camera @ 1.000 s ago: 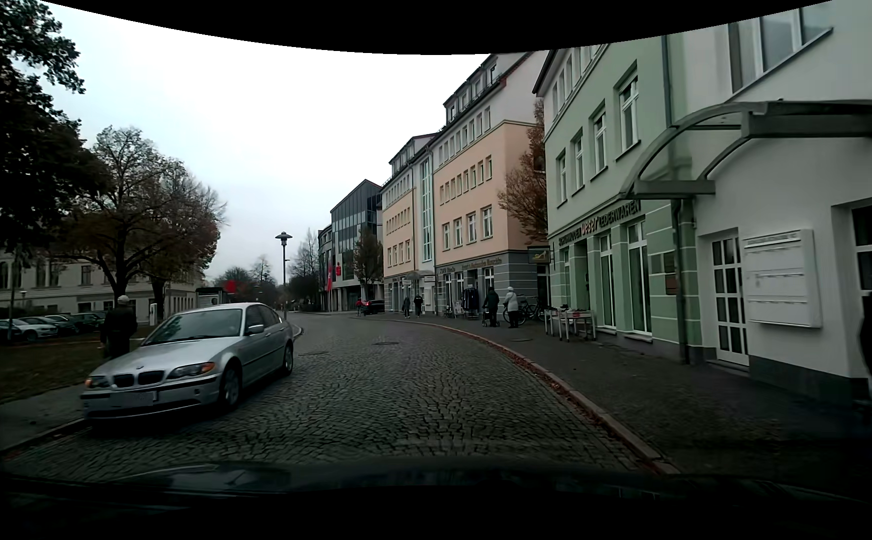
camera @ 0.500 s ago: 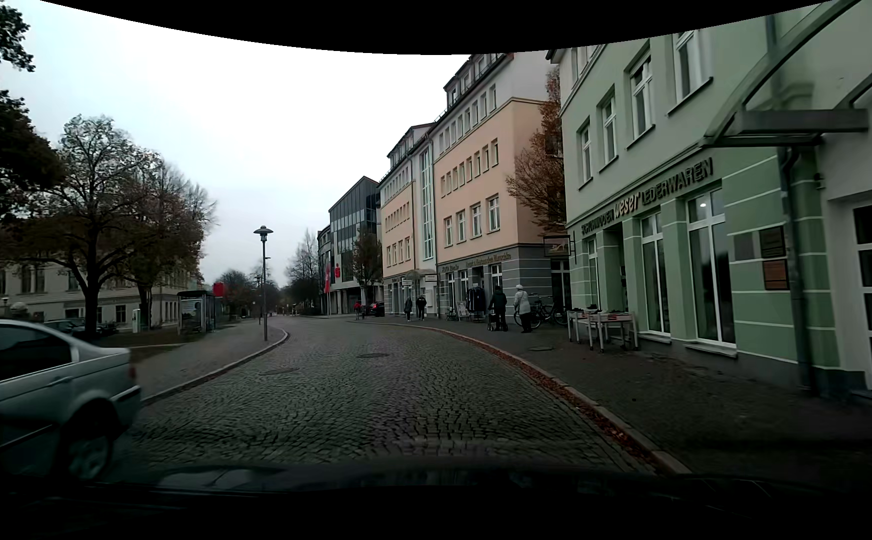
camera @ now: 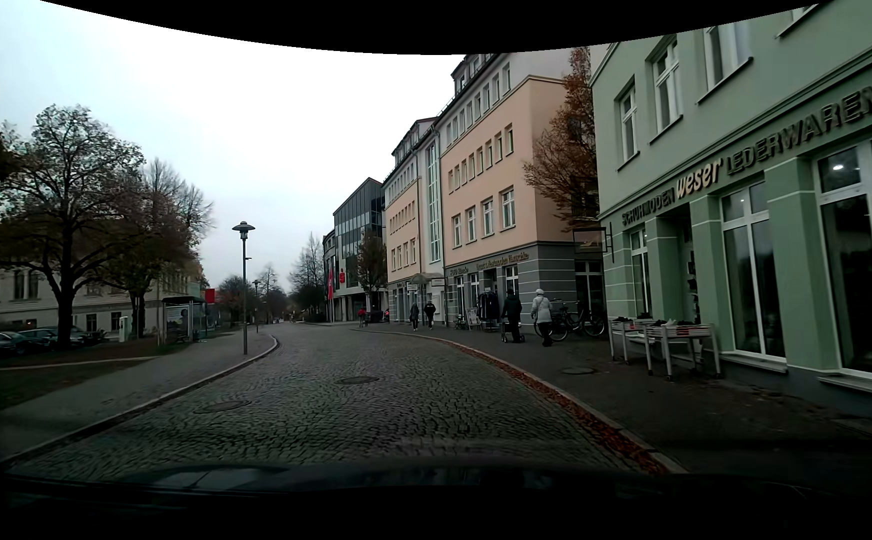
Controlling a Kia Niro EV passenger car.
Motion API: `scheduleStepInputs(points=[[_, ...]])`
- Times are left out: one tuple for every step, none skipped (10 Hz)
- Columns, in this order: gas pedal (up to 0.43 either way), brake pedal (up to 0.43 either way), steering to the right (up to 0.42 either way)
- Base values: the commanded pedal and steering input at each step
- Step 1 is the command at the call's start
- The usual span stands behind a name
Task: Follow the waypoints while adhering to traffic rules and regulations
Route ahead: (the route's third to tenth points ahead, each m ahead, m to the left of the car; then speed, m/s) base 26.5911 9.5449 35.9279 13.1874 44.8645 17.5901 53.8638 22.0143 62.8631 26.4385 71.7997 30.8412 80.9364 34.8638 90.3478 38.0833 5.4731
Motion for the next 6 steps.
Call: scheduleStepInputs(points=[[0.118,0.000,-0.044],[0.118,0.000,-0.044],[0.118,0.000,-0.044],[0.118,0.000,-0.047],[0.118,0.000,-0.053],[0.118,0.000,-0.055]])
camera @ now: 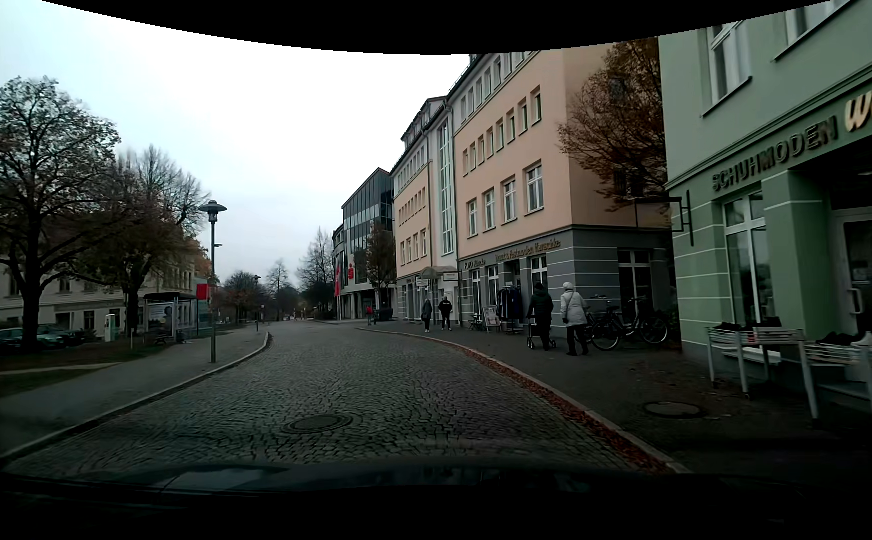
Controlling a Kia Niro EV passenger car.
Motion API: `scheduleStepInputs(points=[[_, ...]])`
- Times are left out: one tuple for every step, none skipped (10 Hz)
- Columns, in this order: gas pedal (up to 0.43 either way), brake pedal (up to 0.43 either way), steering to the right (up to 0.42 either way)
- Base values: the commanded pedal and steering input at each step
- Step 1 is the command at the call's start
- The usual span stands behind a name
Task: Follow the waypoints while adhering to traffic rules and regulations
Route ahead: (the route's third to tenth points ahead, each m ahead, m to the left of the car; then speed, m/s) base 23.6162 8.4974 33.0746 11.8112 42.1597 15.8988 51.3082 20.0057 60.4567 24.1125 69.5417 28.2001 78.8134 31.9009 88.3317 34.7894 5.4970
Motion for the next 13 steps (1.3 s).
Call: scheduleStepInputs(points=[[0.118,0.000,-0.055],[0.118,0.000,-0.055],[0.118,0.000,-0.056],[0.110,0.000,-0.057],[0.110,0.000,-0.061],[0.118,0.000,-0.066],[0.118,0.000,-0.069],[0.118,0.000,-0.075],[0.118,0.000,-0.079],[0.118,0.000,-0.082],[0.118,0.000,-0.090],[0.118,0.000,-0.095],[0.118,0.000,-0.096]])
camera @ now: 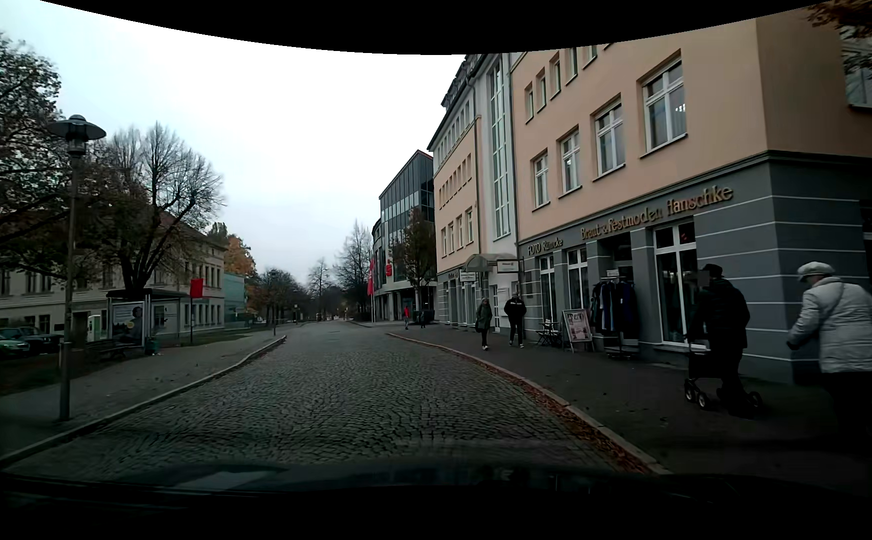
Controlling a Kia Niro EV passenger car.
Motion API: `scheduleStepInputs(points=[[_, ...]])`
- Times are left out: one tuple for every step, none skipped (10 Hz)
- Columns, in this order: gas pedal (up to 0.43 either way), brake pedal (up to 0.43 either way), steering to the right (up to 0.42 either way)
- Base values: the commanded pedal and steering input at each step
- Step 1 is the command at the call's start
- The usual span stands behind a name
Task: Follow the waypoints while adhering to traffic rules and regulations
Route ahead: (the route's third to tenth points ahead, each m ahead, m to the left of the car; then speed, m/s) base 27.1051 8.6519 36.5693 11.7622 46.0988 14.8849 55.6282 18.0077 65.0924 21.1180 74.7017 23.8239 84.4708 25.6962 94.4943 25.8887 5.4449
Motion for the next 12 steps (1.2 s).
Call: scheduleStepInputs(points=[[0.118,0.000,-0.096],[0.110,0.000,-0.095],[0.098,0.000,-0.094],[0.098,0.000,-0.089],[0.098,0.000,-0.085],[0.098,0.000,-0.082],[0.098,0.000,-0.082],[0.098,0.000,-0.081],[0.110,0.000,-0.078],[0.110,0.000,-0.075],[0.110,0.000,-0.071],[0.110,0.000,-0.070]])
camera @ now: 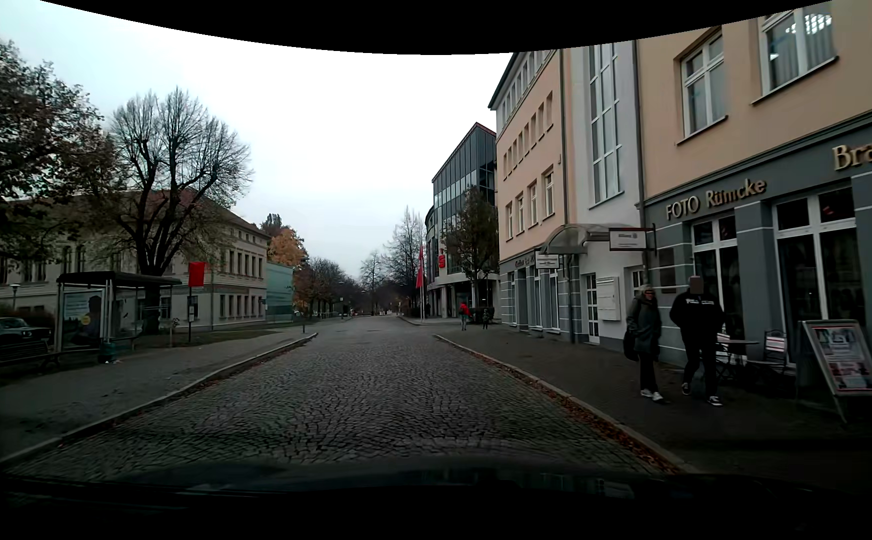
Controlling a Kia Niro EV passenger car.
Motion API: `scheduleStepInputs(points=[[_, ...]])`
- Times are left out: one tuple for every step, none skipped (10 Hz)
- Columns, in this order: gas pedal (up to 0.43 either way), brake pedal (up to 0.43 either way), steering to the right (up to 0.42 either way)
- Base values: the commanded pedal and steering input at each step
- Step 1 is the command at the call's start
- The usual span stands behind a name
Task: Follow the waypoints while adhering to traffic rules and regulations
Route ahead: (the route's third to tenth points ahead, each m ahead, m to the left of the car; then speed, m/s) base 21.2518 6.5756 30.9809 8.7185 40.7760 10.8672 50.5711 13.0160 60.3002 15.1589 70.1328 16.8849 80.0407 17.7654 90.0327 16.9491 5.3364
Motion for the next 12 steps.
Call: scheduleStepInputs(points=[[0.110,0.000,-0.069],[0.110,0.000,-0.066],[0.110,0.000,-0.062],[0.110,0.000,-0.061],[0.110,0.000,-0.060],[0.110,0.000,-0.058],[0.110,0.000,-0.056],[0.110,0.000,-0.050],[0.110,0.000,-0.045],[0.110,0.000,-0.044],[0.110,0.000,-0.044],[0.110,0.000,-0.038]])
